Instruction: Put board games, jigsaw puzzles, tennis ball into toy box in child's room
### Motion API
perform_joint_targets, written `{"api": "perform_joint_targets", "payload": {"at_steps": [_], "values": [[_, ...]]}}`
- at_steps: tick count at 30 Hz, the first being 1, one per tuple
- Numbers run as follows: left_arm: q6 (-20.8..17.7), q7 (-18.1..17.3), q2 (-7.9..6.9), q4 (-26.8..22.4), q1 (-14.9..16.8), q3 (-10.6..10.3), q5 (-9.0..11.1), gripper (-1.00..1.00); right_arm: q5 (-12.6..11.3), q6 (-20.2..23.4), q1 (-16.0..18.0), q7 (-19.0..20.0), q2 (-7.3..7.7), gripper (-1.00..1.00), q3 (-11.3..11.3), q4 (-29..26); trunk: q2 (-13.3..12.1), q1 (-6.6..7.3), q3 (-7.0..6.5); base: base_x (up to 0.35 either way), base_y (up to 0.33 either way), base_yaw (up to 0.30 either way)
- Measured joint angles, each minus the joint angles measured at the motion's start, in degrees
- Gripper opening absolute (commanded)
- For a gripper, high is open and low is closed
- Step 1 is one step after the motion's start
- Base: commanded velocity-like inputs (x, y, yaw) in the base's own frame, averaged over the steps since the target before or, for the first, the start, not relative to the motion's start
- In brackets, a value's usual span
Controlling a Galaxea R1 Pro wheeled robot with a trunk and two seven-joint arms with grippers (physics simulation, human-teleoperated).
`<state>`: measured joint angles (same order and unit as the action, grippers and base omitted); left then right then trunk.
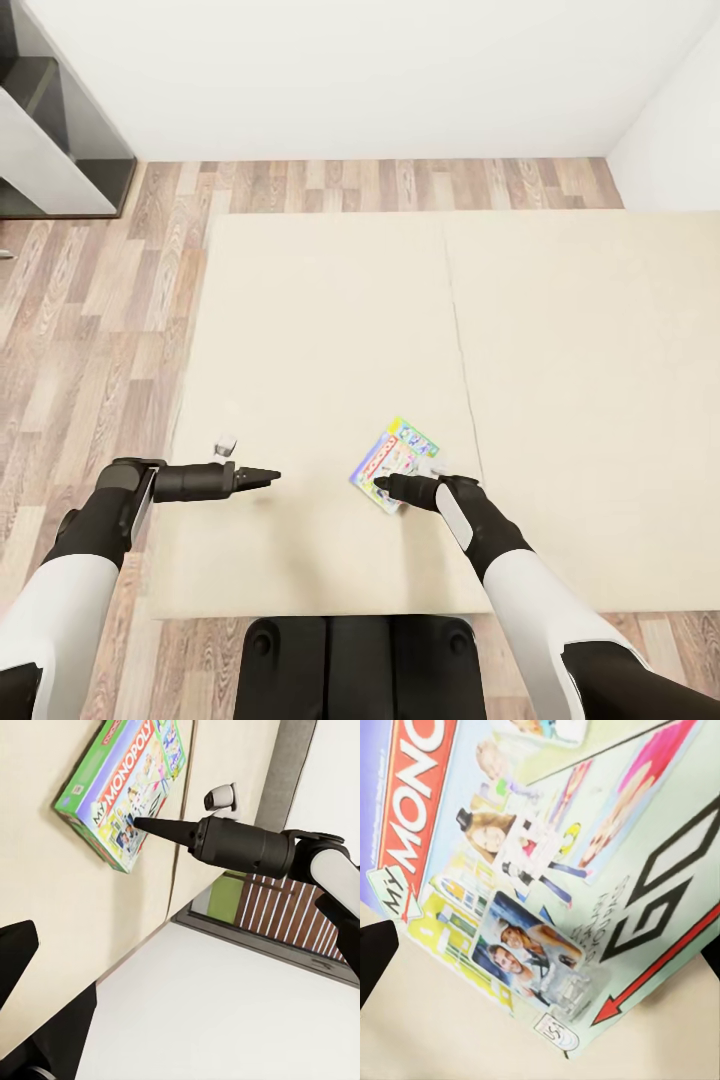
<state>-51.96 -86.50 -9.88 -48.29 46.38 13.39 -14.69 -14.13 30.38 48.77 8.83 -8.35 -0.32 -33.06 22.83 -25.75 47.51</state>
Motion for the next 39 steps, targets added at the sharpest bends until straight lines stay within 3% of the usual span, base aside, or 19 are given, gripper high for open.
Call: {"api": "perform_joint_targets", "payload": {"at_steps": [39], "values": [[0.00, 0.08, 0.00, 0.00, 0.00, 0.00, 0.00, 1.00, 0.00, 0.00, 0.00, 0.00, 0.00, 1.00, 0.00, 0.00, 0.00, 0.00, 0.00, -0.011, 0.061, 0.000]]}}
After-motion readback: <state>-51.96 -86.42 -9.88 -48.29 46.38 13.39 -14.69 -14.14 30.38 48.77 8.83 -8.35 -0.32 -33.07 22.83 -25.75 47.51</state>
